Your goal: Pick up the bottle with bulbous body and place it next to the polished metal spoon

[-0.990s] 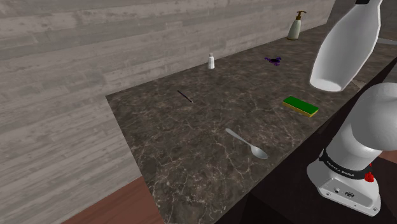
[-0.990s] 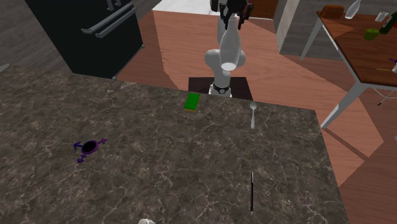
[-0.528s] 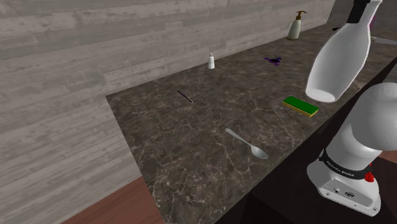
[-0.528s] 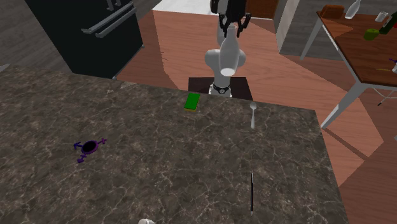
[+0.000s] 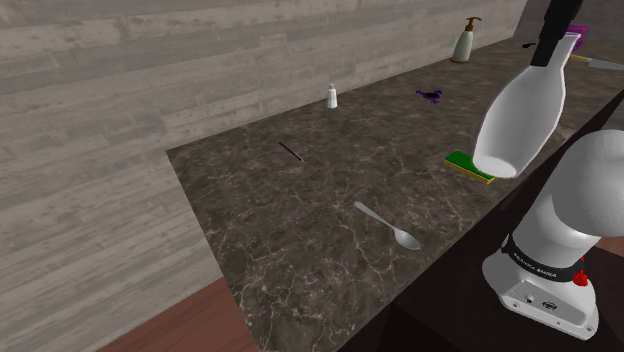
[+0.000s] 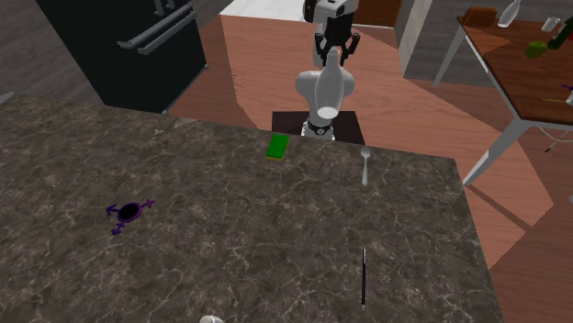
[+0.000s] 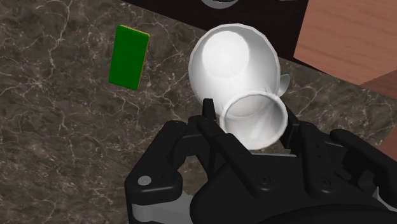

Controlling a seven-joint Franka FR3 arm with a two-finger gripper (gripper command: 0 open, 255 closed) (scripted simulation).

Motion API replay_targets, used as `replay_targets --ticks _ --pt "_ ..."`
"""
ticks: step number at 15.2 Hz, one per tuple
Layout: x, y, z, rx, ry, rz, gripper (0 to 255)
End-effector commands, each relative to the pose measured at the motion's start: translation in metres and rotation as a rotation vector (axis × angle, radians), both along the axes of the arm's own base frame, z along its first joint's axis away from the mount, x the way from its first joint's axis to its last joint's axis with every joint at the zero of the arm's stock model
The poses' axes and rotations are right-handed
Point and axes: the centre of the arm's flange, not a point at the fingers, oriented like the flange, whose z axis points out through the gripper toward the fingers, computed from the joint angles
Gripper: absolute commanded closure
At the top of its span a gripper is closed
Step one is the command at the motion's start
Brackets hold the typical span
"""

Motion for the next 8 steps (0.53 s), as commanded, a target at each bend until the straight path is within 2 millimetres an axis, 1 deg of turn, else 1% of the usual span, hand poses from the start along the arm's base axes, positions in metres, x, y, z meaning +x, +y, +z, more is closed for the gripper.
replay_targets --ticks 1,8 --pt "-0.001 0.0 -0.011 0.0 -0.001 0.0 255" --pt "-0.001 0.0 -0.048 0.0 -0.001 0.0 255"
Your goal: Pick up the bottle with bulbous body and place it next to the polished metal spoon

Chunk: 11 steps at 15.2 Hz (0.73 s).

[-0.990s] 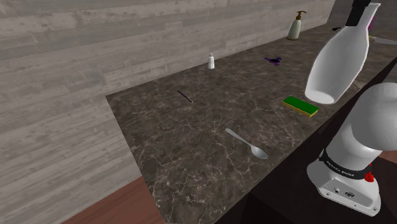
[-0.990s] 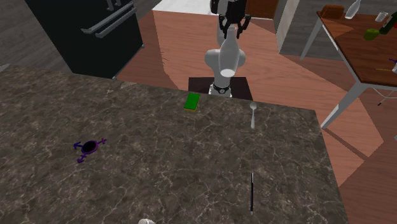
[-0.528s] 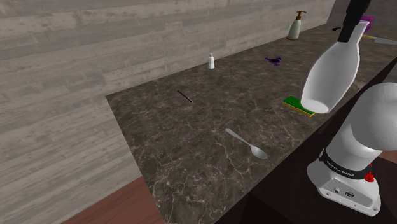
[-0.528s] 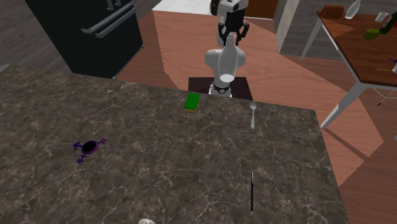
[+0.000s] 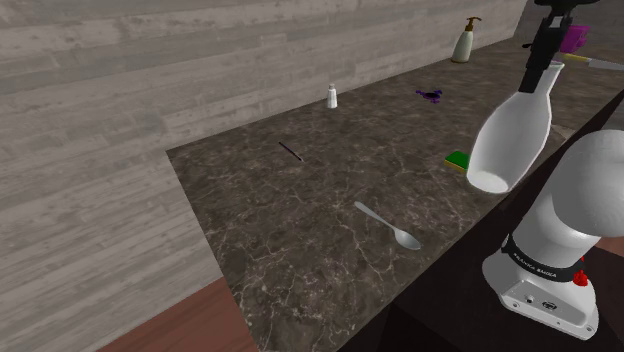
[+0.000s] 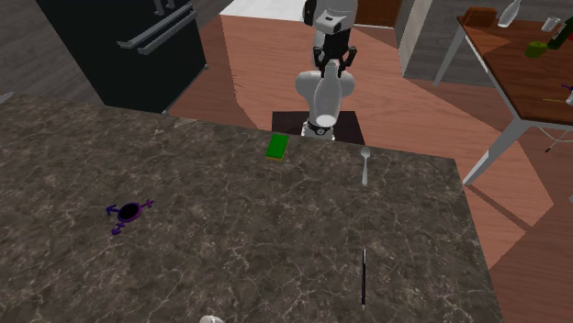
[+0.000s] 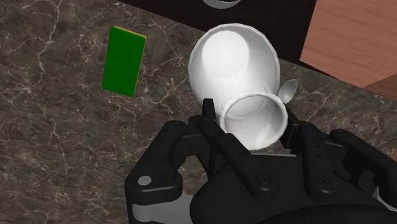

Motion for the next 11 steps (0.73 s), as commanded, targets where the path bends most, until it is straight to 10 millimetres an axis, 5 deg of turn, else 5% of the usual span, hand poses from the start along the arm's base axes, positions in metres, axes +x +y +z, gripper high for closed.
replay_targets --ticks 1,11 --pt "-0.001 0.001 -0.011 0.0 -0.001 0.0 255" --pt "-0.001 0.001 -0.064 0.0 -0.001 0.0 255"
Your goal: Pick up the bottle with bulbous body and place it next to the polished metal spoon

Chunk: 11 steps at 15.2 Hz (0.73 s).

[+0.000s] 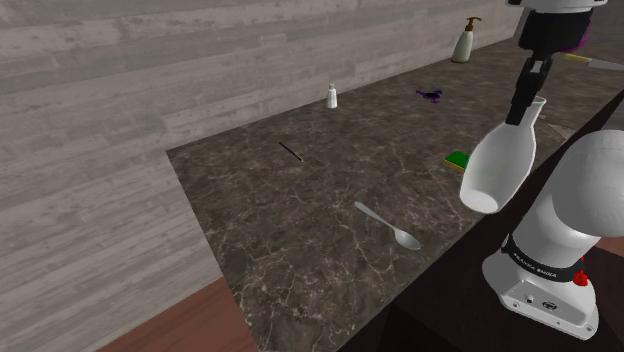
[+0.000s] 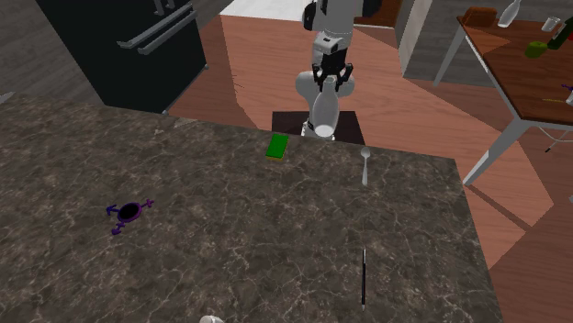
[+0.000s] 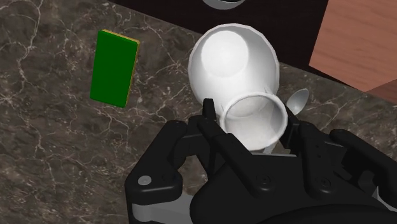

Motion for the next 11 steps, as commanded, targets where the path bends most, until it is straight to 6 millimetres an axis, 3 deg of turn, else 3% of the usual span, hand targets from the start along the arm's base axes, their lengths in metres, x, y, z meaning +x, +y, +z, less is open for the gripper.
replay_targets --ticks 1,7,11 --pt "0.002 0.0 -0.01 0.0 -0.001 0.0 255" --pt "0.002 0.0 -0.044 0.0 -0.001 0.0 255" --pt "0.002 0.0 -0.044 0.0 -0.001 0.0 255"
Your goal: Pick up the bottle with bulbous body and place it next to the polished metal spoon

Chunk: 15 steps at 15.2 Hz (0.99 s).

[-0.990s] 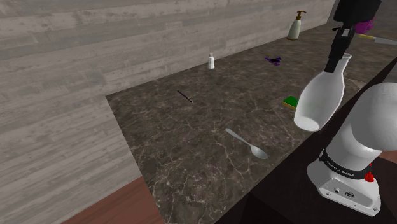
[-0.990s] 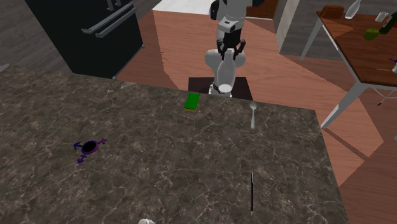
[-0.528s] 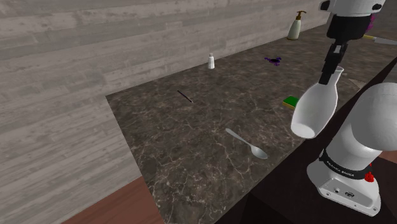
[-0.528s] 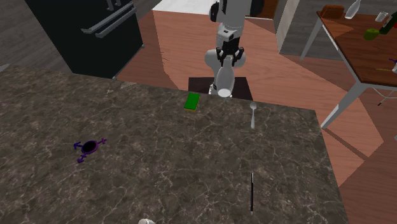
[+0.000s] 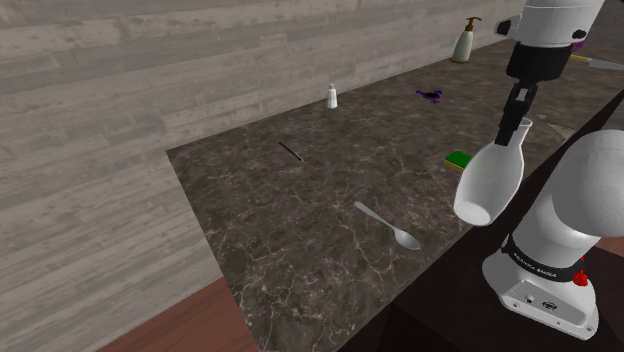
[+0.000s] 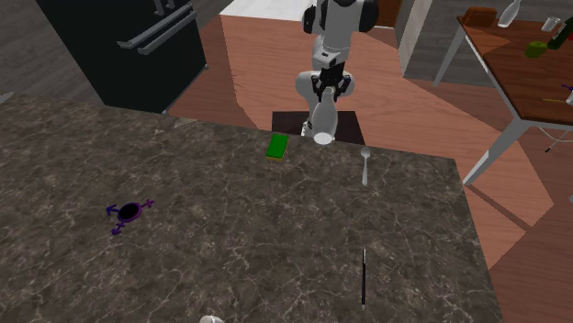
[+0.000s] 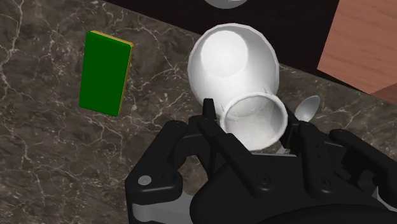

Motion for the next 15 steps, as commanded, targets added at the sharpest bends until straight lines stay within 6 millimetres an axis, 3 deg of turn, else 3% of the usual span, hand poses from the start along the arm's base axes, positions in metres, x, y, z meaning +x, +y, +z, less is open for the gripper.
replay_targets --ticks 1,4,5,10,14,15 --pt "0.0 0.0 0.0 0.0 0.0 0.0 255" --pt "0.0 0.0 0.0 0.0 0.0 0.0 255" --pt "0.0 0.0 0.0 0.0 0.0 0.0 0" --pt "0.0 0.0 0.0 0.0 0.0 0.0 0" --pt "0.002 0.0 0.05 0.0 0.0 0.0 0" --pt "0.002 0.0 0.05 0.0 0.0 0.0 0"
